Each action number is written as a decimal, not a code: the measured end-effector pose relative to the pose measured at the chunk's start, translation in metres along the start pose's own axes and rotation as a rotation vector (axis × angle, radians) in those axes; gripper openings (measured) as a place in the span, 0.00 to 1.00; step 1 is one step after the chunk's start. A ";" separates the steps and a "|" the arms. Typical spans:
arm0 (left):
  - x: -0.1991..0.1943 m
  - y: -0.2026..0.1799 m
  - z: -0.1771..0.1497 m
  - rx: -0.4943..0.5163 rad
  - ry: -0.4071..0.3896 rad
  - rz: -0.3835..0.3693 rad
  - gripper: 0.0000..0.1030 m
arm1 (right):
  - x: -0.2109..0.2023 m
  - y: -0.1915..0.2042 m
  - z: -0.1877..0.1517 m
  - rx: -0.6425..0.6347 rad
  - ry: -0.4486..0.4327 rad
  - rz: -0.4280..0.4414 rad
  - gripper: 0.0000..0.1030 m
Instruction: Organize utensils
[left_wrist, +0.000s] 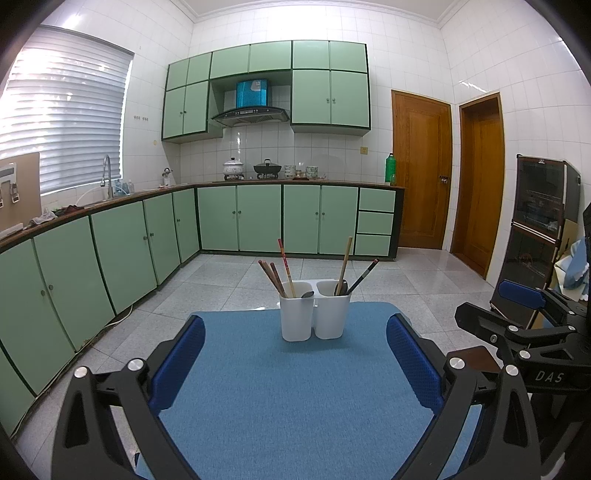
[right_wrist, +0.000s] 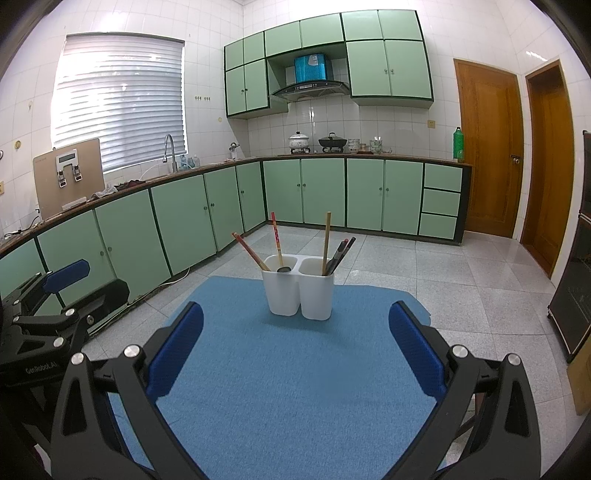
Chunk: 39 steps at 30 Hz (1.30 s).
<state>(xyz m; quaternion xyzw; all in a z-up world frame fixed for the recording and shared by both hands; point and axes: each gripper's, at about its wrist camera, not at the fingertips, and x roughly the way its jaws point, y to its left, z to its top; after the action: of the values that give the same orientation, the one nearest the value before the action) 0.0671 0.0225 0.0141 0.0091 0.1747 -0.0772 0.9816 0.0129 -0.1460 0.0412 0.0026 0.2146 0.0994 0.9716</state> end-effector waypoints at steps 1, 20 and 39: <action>0.000 0.000 0.000 0.000 0.000 -0.001 0.94 | 0.000 0.000 0.000 0.000 0.000 0.000 0.95; 0.000 0.001 -0.001 0.000 0.003 -0.001 0.94 | 0.004 0.001 -0.006 0.000 0.007 0.000 0.95; 0.001 0.003 -0.004 -0.006 0.006 -0.008 0.94 | 0.008 -0.001 -0.008 0.001 0.015 -0.001 0.95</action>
<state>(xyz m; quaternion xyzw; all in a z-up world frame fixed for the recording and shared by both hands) 0.0677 0.0253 0.0103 0.0059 0.1777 -0.0805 0.9808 0.0164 -0.1455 0.0302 0.0019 0.2219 0.0987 0.9701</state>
